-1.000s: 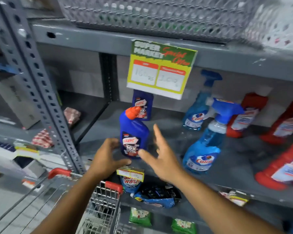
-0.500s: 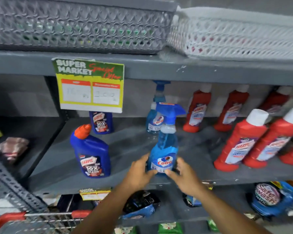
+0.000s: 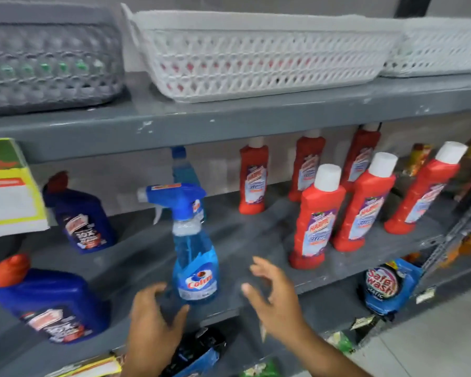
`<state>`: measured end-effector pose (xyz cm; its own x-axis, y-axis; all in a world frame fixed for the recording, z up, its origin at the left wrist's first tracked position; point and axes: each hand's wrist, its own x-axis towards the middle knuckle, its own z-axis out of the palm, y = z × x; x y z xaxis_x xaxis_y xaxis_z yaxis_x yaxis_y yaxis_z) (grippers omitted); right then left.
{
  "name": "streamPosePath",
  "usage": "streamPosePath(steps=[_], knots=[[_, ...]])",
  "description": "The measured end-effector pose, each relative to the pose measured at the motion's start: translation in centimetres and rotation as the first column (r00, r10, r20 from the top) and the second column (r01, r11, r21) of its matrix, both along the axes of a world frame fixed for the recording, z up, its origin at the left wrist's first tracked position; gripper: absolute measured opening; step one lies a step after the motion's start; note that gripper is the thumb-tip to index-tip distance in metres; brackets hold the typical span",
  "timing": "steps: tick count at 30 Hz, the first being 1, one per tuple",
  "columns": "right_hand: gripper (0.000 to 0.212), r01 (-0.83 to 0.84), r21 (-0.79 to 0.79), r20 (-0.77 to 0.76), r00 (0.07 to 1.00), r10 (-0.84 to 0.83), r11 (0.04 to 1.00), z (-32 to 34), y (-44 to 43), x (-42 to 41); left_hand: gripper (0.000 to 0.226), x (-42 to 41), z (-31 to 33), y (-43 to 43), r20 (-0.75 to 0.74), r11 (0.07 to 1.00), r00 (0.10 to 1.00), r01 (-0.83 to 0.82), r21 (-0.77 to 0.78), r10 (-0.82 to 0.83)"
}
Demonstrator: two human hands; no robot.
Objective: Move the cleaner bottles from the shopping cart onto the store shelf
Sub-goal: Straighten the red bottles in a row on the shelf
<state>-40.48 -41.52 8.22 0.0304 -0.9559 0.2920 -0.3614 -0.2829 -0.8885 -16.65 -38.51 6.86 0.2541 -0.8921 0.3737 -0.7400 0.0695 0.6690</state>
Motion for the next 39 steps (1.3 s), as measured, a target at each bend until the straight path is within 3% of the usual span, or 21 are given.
streamPosePath(steps=[2, 4, 6, 8, 11, 14, 16, 19, 23, 26, 27, 29, 30, 31, 33, 34, 36, 39], knots=[[0.038, 0.275, -0.21, 0.082, 0.961, -0.264, 0.938, -0.3, -0.2, -5.3, 0.034, -4.1, 0.7, 1.6, -0.004, 0.974, 0.999, -0.041, -0.225, 0.041], [0.054, 0.354, -0.209, 0.063, 0.935, -0.349, 0.911, -0.4, -2.0, -10.1, 0.027, -9.8, 1.0, 1.2, -0.005, 0.942, 0.983, 0.177, -0.285, -0.186], [0.076, 0.227, -0.059, -0.044, 0.972, -0.23, 0.972, -0.9, -4.3, -13.6, 0.045, -15.6, 1.0, -1.2, -0.089, 0.925, 0.926, 0.352, -0.14, -0.366], [0.084, 0.045, 0.054, -0.159, 0.987, -0.036, 0.997, -1.4, -6.6, -15.1, 0.071, -19.6, 1.6, -4.9, -0.256, 0.904, 0.874, 0.427, 0.002, -0.413], [0.073, -0.095, 0.096, -0.176, 0.978, 0.111, 0.991, -1.9, -8.8, -16.1, 0.072, -22.6, 2.2, -9.0, -0.399, 0.869, 0.81, 0.491, 0.061, -0.43], [0.057, -0.169, 0.088, -0.173, 0.968, 0.182, 0.982, -1.7, -8.9, -15.4, 0.054, -20.8, 1.7, -9.5, -0.334, 0.932, 0.897, 0.344, 0.111, -0.291], [0.055, -0.218, 0.085, -0.178, 0.957, 0.23, 0.972, -1.8, -8.7, -14.4, 0.052, -19.3, 1.6, -9.1, -0.373, 0.947, 0.902, 0.287, 0.147, -0.216], [0.058, -0.221, 0.083, -0.205, 0.95, 0.233, 0.972, -2.1, -9.1, -13.4, 0.063, -18.7, 1.8, -8.8, -0.424, 0.948, 0.883, 0.284, 0.143, -0.201], [0.067, -0.273, 0.077, -0.169, 0.944, 0.282, 0.959, -2.1, -8.2, -15.2, 0.055, -19.5, 2.5, -7.7, -0.401, 0.974, 0.913, 0.154, 0.164, -0.077], [0.045, -0.003, -0.156, -0.031, 1.0, -0.002, 0.988, -1.3, -6.9, -20.5, 0.051, -22.8, 2.0, -5.2, -0.23, 0.978, 0.952, -0.208, 0.007, 0.204], [0.042, 0.128, -0.221, 0.002, 0.991, -0.13, 0.967, -1.2, -7.3, -22.6, 0.05, -25.0, 2.4, -4.2, -0.215, 0.979, 0.96, -0.194, -0.055, 0.178], [0.056, 0.232, -0.199, -0.078, 0.965, -0.251, 0.952, -1.0, -9.4, -26.6, 0.036, -29.6, 2.6, -4.1, -0.177, 0.986, 0.978, 0.082, -0.147, -0.108], [0.068, 0.186, -0.12, -0.136, 0.97, -0.201, 0.975, -0.8, -10.6, -28.0, 0.036, -31.5, 2.7, -5.0, -0.167, 0.965, 0.954, 0.231, -0.125, -0.25], [0.079, 0.083, 0.0, -0.154, 0.985, -0.082, 0.997, -0.6, -11.6, -28.9, 0.05, -33.2, 2.7, -6.5, -0.169, 0.938, 0.923, 0.34, -0.069, -0.347], [0.084, -0.144, 0.165, -0.122, 0.979, 0.165, 0.976, -0.3, -13.1, -29.4, 0.076, -35.4, 3.0, -10.0, -0.262, 0.922, 0.892, 0.387, 0.024, -0.368], [0.077, -0.178, 0.179, -0.143, 0.968, 0.205, 0.968, -0.2, -13.4, -29.4, 0.073, -36.1, 3.1, -11.3, -0.327, 0.912, 0.868, 0.409, 0.041, -0.375], [0.06, -0.117, 0.162, -0.204, 0.968, 0.149, 0.98, -0.3, -13.5, -29.4, 0.064, -36.7, 2.9, -12.7, -0.414, 0.901, 0.827, 0.433, 0.035, -0.382], [0.051, -0.104, 0.159, -0.196, 0.971, 0.135, 0.982, -0.5, -13.1, -29.3, 0.061, -35.8, 1.9, -12.8, -0.42, 0.929, 0.85, 0.369, 0.04, -0.319]])
